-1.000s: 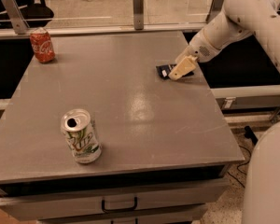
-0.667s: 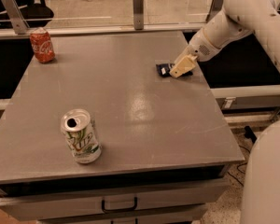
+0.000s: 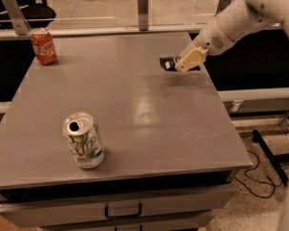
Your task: Move rxbar blueberry near 7up can
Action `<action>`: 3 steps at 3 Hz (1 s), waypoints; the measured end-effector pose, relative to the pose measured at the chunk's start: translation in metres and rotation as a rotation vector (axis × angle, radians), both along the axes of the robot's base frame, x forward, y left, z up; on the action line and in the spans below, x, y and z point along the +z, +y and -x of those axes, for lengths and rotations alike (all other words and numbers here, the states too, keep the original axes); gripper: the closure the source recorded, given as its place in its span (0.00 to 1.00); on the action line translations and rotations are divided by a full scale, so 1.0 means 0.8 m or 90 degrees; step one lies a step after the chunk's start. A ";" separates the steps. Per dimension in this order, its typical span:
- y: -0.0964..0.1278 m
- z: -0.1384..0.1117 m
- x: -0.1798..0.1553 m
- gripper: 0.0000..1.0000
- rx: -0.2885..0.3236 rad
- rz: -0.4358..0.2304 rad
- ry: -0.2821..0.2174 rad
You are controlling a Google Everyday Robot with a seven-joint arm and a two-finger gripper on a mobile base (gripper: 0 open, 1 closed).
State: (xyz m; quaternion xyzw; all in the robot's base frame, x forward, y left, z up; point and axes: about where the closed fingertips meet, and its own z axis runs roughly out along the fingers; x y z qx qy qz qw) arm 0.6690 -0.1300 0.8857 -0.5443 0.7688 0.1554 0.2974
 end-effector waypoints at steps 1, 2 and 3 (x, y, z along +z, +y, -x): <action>0.004 0.057 0.115 1.00 0.009 -0.039 -0.091; 0.005 0.057 0.114 1.00 0.009 -0.040 -0.090; 0.054 0.051 0.100 1.00 0.053 -0.054 -0.090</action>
Offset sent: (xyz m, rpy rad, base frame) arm -0.0373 0.0018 0.0753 0.0557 -0.1184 0.0112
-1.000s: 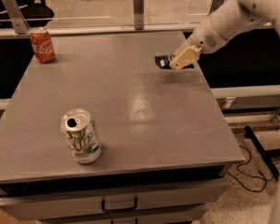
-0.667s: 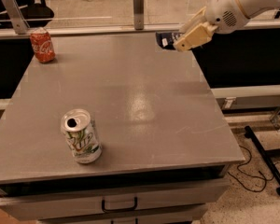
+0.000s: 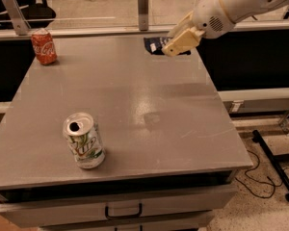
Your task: Move rxbar blueberry near 7up can
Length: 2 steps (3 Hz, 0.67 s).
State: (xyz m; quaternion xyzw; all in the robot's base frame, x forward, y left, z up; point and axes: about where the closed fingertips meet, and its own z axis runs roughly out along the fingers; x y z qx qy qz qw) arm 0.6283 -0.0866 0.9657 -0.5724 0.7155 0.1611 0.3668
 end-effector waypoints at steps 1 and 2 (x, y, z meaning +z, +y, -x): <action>0.056 0.013 -0.028 1.00 0.081 0.019 0.000; 0.100 0.052 -0.054 1.00 0.171 0.035 0.003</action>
Offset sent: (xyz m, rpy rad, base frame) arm -0.0826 0.1161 -0.0702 -0.0869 0.0135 0.4401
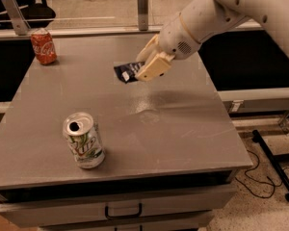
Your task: Move rxbar blueberry near 7up can
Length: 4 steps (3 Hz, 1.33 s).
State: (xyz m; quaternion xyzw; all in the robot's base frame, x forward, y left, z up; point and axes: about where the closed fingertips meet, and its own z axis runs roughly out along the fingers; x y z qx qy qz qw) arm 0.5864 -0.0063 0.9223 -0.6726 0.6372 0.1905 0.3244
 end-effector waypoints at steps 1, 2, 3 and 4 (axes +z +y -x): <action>0.023 0.037 -0.022 1.00 0.061 0.011 0.008; 0.031 0.062 -0.039 1.00 0.098 0.024 0.018; 0.036 0.082 -0.054 1.00 0.127 0.034 0.037; 0.039 0.103 -0.067 0.82 0.154 0.043 0.064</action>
Offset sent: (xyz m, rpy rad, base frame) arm -0.0730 0.0268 -0.0468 -0.0602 0.0449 0.2135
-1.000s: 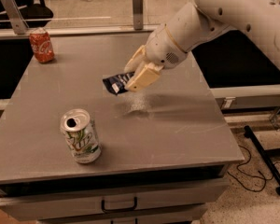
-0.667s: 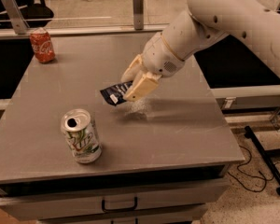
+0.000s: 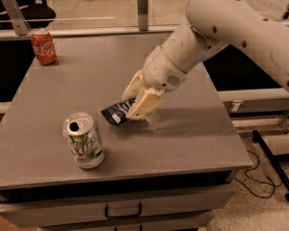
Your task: Move rxbar blueberry near 7up can
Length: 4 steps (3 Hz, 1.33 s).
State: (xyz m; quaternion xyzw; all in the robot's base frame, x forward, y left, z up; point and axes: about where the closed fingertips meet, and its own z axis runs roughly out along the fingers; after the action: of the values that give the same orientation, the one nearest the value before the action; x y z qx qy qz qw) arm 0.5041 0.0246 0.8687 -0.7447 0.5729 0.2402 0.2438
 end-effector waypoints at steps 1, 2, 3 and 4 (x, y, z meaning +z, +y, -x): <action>0.001 0.015 -0.009 0.59 0.011 0.005 0.019; 0.005 0.029 -0.015 0.35 0.015 0.005 0.035; 0.010 0.038 -0.019 0.13 0.020 0.004 0.047; 0.013 0.040 -0.019 0.00 0.025 0.005 0.052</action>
Offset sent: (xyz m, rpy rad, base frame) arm -0.0350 0.0031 -0.0177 -0.0084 0.0828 0.0236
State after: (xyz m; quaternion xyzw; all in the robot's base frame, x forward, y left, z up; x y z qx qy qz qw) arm 0.4723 0.0348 0.8531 -0.7463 0.5687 0.2727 0.2127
